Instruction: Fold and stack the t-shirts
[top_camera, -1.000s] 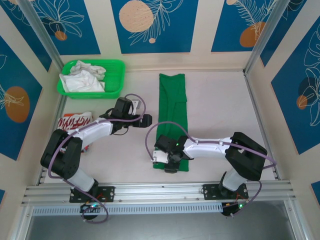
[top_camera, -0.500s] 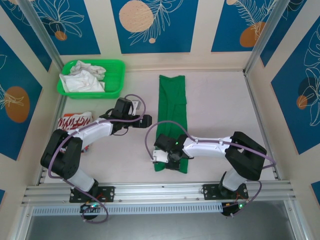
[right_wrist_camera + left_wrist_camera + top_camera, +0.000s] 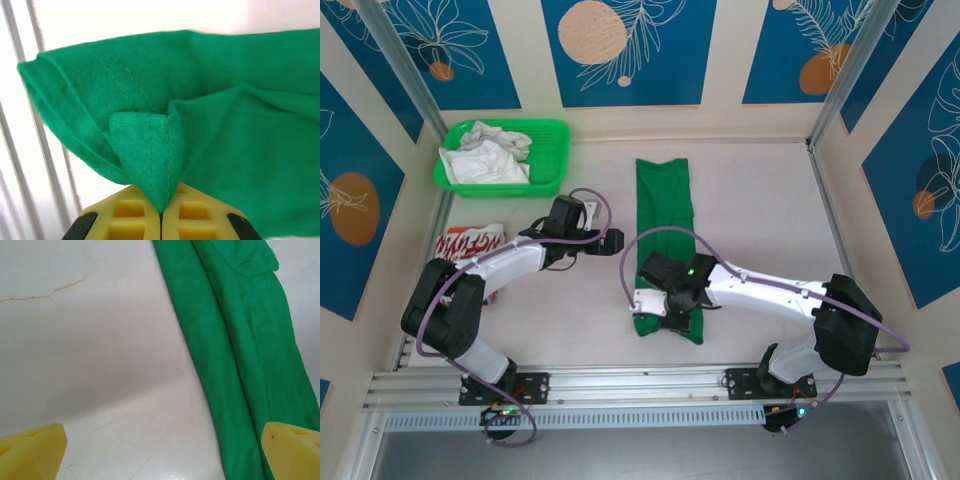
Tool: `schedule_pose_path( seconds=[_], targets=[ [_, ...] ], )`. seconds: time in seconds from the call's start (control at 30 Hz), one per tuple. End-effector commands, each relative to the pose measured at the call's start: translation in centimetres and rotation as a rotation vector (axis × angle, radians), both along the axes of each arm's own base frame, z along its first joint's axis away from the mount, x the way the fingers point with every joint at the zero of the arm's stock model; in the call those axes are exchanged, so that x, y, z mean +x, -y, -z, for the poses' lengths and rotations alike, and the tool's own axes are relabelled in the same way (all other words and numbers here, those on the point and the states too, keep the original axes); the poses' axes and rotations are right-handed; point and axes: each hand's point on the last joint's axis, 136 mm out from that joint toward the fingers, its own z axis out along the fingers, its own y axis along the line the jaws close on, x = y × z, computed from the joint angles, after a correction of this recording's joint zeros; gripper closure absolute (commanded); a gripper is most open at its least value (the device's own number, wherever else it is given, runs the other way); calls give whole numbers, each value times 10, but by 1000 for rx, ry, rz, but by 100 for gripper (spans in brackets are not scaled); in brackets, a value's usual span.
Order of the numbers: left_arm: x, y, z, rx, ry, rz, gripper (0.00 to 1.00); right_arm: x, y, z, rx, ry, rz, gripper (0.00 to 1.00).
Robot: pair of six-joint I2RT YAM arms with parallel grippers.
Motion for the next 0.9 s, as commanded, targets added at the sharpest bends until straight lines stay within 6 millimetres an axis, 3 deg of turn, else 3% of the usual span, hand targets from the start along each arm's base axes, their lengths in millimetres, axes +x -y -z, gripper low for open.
schedule_pose_path(
  seconds=[0.0, 0.27, 0.47, 0.7, 0.87],
  targets=[
    [4, -5, -1, 4, 25, -6, 0, 35, 2, -13, -22, 94, -14, 100],
    [3, -7, 5, 15, 21, -4, 0, 115, -8, -26, -3, 231, 0, 100],
    [3, -10, 9, 19, 16, -12, 0, 159, -5, -35, 6, 281, 18, 100],
    [5, -11, 13, 15, 6, -13, 0, 195, -5, -38, 31, 312, 48, 100],
    [6, -13, 12, 16, 9, -16, 0, 210, -5, -31, 33, 309, 51, 100]
  ],
)
